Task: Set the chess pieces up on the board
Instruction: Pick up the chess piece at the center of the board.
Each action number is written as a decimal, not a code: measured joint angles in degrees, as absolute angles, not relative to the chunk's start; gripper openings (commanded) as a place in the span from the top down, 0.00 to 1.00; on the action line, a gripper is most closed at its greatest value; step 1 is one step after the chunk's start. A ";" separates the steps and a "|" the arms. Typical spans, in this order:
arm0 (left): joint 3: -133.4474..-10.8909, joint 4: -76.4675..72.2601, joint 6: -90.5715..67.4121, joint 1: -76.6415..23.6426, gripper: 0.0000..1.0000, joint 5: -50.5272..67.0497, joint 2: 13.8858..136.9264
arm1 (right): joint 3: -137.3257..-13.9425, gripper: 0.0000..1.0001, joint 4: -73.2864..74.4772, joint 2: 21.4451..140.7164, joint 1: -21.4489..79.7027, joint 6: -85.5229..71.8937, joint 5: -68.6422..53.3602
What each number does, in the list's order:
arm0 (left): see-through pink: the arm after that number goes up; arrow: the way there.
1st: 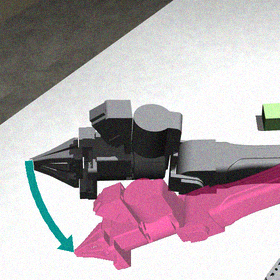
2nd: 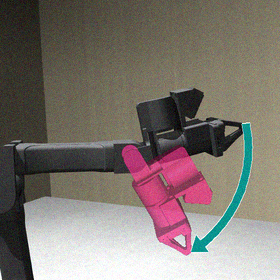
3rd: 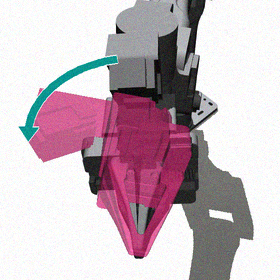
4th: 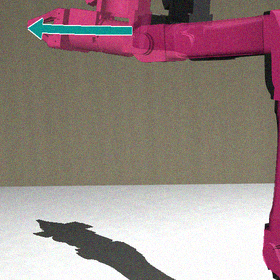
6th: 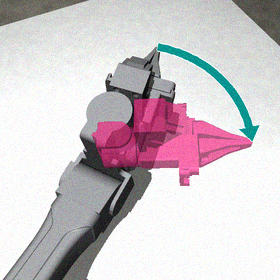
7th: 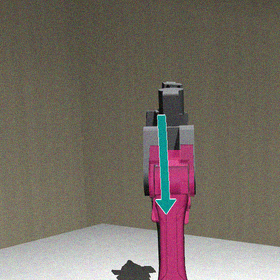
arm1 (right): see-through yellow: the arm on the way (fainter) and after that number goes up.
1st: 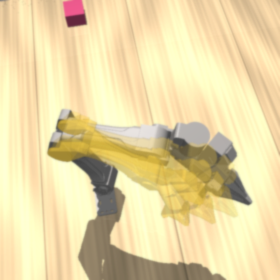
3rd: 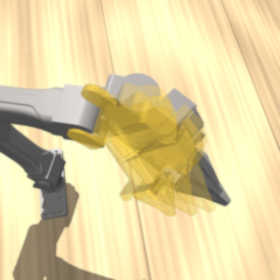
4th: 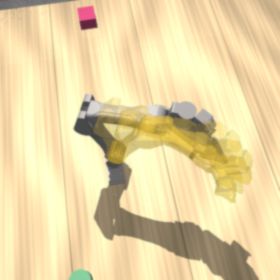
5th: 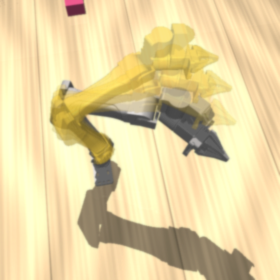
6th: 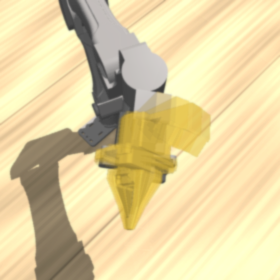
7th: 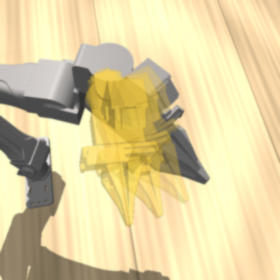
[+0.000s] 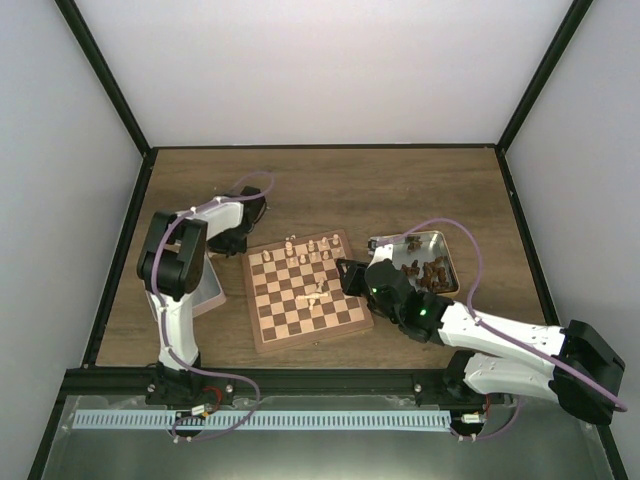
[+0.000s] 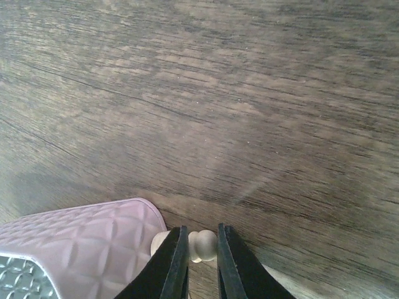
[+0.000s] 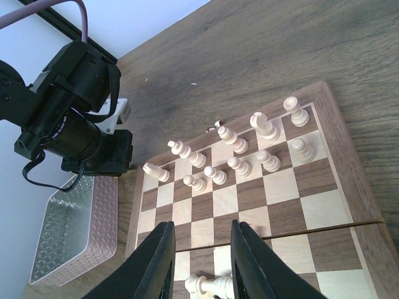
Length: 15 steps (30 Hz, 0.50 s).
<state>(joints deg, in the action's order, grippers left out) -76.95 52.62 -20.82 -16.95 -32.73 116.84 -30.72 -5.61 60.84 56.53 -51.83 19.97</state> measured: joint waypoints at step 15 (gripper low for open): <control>-72.62 44.62 -20.75 -16.16 0.88 -17.43 110.37 | -30.72 0.73 -5.58 60.88 56.53 -51.62 19.99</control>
